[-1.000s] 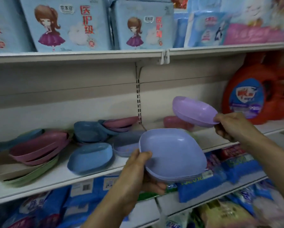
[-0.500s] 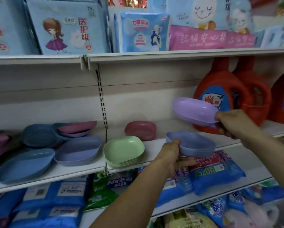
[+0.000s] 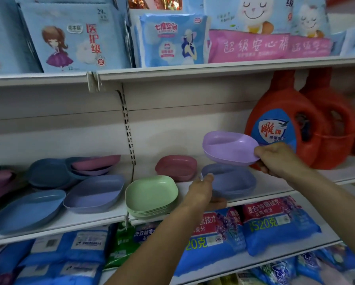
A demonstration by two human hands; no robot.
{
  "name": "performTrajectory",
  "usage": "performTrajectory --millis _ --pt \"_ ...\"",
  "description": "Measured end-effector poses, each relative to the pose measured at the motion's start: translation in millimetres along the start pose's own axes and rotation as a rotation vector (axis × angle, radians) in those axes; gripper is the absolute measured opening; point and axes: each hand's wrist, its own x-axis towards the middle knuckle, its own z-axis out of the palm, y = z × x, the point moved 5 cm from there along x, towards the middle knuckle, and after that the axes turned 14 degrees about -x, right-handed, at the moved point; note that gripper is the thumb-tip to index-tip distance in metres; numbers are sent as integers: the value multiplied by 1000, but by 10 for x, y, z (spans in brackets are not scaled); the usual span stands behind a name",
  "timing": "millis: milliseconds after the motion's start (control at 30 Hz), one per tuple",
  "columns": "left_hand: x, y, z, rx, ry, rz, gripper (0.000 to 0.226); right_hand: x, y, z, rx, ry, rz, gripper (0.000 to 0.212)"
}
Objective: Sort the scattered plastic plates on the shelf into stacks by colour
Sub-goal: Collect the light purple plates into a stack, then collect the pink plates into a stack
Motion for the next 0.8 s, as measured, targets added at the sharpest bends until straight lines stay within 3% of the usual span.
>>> performTrajectory --millis 200,367,567,667,733,800 --pt "-488 323 -405 5 -61 179 37 62 -222 290 36 -68 -53 33" --pt "-887 756 -1163 129 62 320 25 57 -497 740 -23 -199 -184 38" --pt "-882 1385 -2147 304 323 505 14 30 -843 1518 -131 -395 -313 43" --pt "-730 1588 -2544 353 406 568 14 83 -1037 1638 -147 -380 -315 44" --pt "-600 1716 -2729 512 445 634 19 149 -1169 1674 -152 -336 -307 45" --pt "-428 1862 -2846 835 499 647 28 172 -1317 1743 -160 -340 -293 48"
